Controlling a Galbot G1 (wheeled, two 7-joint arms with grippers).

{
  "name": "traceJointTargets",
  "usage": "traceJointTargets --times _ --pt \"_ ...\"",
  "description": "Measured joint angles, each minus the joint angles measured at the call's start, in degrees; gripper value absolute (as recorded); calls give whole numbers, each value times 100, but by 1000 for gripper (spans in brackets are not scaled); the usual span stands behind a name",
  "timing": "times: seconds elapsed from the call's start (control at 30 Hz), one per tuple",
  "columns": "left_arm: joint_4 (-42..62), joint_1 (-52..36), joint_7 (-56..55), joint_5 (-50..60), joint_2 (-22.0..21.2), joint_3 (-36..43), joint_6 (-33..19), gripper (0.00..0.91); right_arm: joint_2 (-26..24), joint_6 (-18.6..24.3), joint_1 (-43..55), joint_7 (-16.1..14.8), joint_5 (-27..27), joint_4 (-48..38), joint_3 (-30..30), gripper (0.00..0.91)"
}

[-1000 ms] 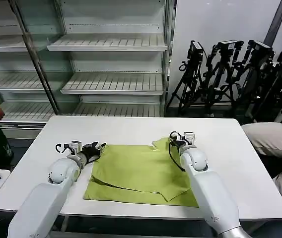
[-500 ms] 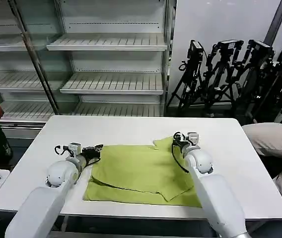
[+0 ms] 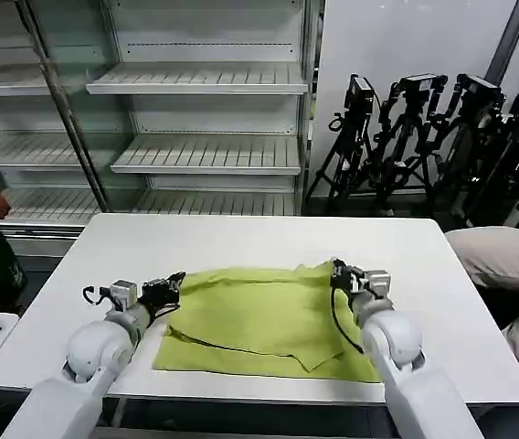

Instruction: Fold and organize the clothes.

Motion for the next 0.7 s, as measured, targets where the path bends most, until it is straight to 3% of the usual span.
traceJointTargets --times 0.27,0.67,0.7 --pt "-542 529 19 30 83 -187 10 30 -152 -6 -696 6 -123 729 194 0" --pt "-720 859 48 136 154 -415 30 20 -205 -17 -1365 -50 -318 1157 409 0" --pt "-748 900 68 137 170 -437 30 81 -211 -17 -1405 -66 -336 1183 410 0"
